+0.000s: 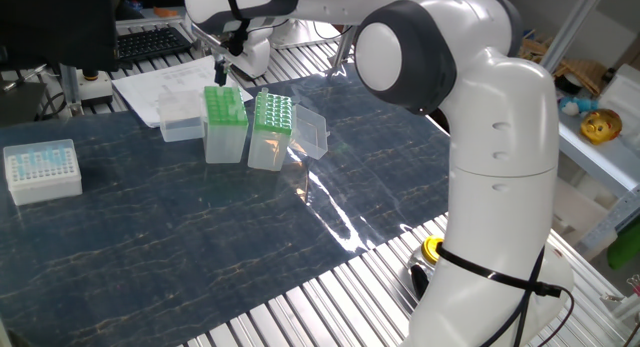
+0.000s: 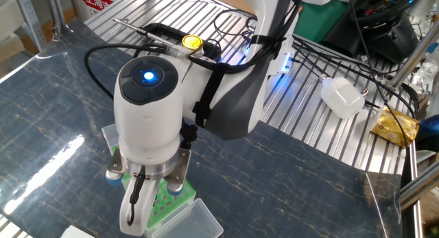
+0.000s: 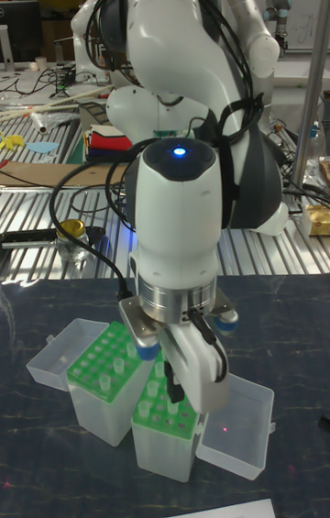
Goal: Transfer all large pipette tips from one holder to another
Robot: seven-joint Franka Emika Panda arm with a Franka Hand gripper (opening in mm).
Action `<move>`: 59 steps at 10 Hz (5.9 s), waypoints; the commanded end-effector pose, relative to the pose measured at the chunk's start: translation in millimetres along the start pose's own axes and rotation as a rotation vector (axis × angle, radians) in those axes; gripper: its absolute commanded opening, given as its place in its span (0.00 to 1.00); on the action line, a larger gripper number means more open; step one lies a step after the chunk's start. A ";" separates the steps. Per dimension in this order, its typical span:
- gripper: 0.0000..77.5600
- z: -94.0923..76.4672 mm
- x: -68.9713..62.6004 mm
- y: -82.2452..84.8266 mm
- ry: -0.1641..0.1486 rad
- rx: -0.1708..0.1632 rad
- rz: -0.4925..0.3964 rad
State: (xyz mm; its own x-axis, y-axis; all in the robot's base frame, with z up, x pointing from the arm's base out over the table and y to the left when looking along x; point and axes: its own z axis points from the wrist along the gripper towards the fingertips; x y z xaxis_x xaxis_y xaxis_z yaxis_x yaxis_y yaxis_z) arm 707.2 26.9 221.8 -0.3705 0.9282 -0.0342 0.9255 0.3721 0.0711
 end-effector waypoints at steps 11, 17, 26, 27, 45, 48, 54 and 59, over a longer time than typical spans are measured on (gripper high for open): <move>0.01 4.9 -4.3 0.5 -0.004 -0.007 0.047; 1.00 4.8 -4.4 0.7 -0.005 -0.007 0.072; 1.00 4.8 -4.4 0.7 -0.005 -0.007 0.072; 1.00 4.8 -4.4 0.7 -0.005 -0.007 0.072; 1.00 19.6 -5.7 9.0 -0.016 -0.016 0.084; 1.00 20.4 -5.5 8.1 -0.021 -0.012 0.071; 1.00 20.8 -5.8 7.6 -0.021 -0.013 0.059; 0.01 21.2 -4.6 6.4 -0.022 -0.010 0.055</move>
State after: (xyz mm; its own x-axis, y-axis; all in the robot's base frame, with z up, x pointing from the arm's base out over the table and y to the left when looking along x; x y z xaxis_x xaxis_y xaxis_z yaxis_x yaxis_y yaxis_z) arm 715.9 25.1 198.7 -0.3161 0.9475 -0.0480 0.9442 0.3191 0.0816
